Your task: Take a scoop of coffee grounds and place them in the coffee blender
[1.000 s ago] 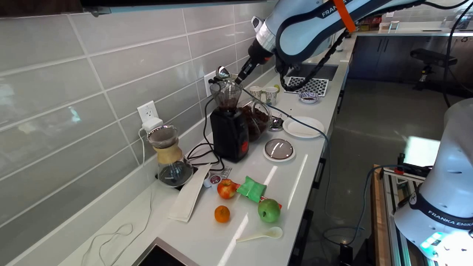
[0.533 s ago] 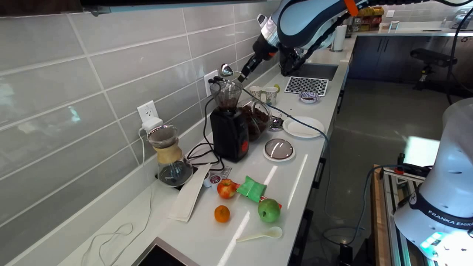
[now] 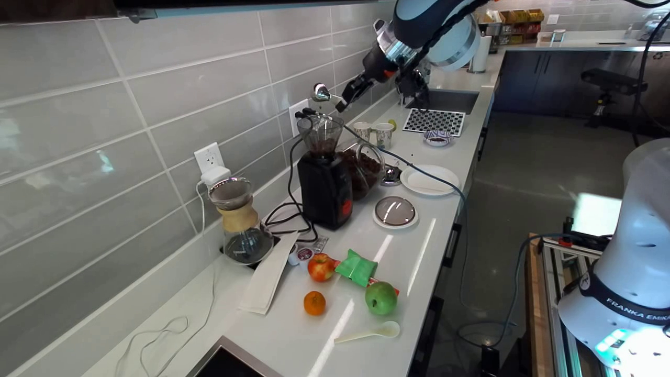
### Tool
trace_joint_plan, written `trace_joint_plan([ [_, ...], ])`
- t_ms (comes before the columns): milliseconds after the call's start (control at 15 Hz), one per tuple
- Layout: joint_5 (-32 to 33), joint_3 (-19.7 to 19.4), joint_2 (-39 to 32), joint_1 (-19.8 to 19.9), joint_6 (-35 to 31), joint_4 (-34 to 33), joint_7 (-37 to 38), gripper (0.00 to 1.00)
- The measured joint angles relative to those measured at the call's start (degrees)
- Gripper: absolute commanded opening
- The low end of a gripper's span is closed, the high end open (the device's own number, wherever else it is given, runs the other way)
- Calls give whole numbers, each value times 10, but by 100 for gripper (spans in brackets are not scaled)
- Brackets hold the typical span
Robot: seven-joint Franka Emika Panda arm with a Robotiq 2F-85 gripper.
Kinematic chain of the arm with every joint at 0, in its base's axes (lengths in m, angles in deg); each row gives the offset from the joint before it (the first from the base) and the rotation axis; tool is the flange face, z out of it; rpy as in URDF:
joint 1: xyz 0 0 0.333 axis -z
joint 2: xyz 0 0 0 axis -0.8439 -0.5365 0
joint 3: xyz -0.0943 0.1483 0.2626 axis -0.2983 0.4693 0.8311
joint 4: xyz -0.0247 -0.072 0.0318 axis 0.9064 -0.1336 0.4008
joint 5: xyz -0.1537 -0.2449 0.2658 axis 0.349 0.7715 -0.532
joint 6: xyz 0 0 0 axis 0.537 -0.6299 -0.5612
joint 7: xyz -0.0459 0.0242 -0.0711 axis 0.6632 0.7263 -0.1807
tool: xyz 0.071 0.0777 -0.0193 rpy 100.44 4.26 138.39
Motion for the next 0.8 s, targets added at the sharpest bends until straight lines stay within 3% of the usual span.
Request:
trace_joint_plan([
  [267,-58,-17,4,-9,16,-1,-33,1],
  [800,-153,-52,4,-22,121,-22,-113,1],
])
